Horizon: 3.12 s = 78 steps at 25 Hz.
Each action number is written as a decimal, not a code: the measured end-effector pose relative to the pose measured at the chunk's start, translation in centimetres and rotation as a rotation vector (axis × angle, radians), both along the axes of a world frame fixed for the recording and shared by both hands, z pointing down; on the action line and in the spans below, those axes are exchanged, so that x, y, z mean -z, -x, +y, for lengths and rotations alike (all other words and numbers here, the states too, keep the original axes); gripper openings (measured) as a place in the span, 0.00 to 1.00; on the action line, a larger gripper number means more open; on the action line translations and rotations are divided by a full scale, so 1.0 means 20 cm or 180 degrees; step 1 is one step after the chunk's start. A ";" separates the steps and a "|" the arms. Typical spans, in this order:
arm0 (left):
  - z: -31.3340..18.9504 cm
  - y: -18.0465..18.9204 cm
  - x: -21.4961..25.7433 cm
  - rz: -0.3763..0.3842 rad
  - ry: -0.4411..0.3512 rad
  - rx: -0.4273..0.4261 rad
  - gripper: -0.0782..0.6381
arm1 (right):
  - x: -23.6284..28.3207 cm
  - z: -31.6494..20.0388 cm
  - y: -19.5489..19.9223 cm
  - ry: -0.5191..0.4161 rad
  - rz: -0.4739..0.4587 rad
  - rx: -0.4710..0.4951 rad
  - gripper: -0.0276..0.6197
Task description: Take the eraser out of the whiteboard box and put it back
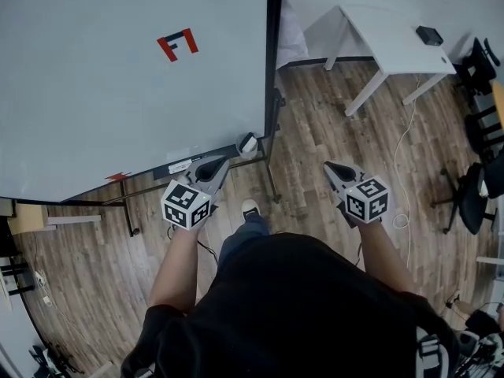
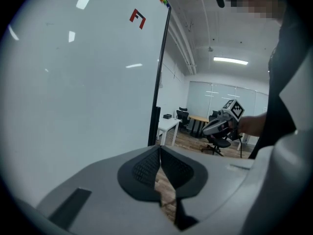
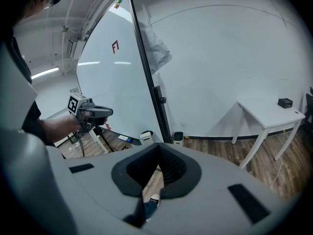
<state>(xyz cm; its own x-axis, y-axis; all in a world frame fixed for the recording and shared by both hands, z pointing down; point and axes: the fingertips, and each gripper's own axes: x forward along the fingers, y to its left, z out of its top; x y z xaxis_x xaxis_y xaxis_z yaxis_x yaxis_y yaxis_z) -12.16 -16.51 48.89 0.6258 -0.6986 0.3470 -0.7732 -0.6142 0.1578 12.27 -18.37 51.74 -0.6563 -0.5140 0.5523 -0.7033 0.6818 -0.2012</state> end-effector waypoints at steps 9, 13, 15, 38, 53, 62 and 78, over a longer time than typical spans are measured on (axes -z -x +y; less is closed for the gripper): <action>-0.14 -0.04 -0.13 -0.0162 0.0114 -0.0060 0.13 | -0.08 -0.06 -0.04 0.0104 0.0055 -0.0071 0.04; -0.19 -0.06 -0.19 -0.0222 0.0167 -0.0091 0.14 | -0.11 -0.09 -0.05 0.0141 0.0073 -0.0108 0.04; -0.22 -0.07 -0.22 -0.0232 0.0215 -0.0114 0.18 | -0.13 -0.10 -0.06 0.0161 0.0078 -0.0127 0.04; -0.44 -0.19 -0.65 -0.0686 0.0777 -0.0375 0.38 | -0.32 -0.14 -0.03 0.0401 0.0146 -0.0168 0.04; -0.51 -0.25 -0.84 -0.1058 0.0899 -0.0517 0.39 | -0.40 -0.12 -0.04 0.0531 0.0146 -0.0197 0.04; -0.52 -0.25 -0.87 -0.1050 0.0964 -0.0510 0.39 | -0.42 -0.13 -0.03 0.0543 0.0147 -0.0207 0.04; -0.47 -0.24 -0.91 -0.1231 0.0911 -0.0584 0.32 | -0.39 -0.09 -0.03 0.0505 0.0173 -0.0177 0.04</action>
<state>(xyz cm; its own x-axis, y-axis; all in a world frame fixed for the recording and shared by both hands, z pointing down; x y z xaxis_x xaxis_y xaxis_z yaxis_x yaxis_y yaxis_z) -7.28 -26.01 67.01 0.5170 -0.4325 0.7386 -0.6919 -0.7192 0.0632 12.86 -20.19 59.58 -0.5962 -0.4522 0.6633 -0.7518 0.6043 -0.2639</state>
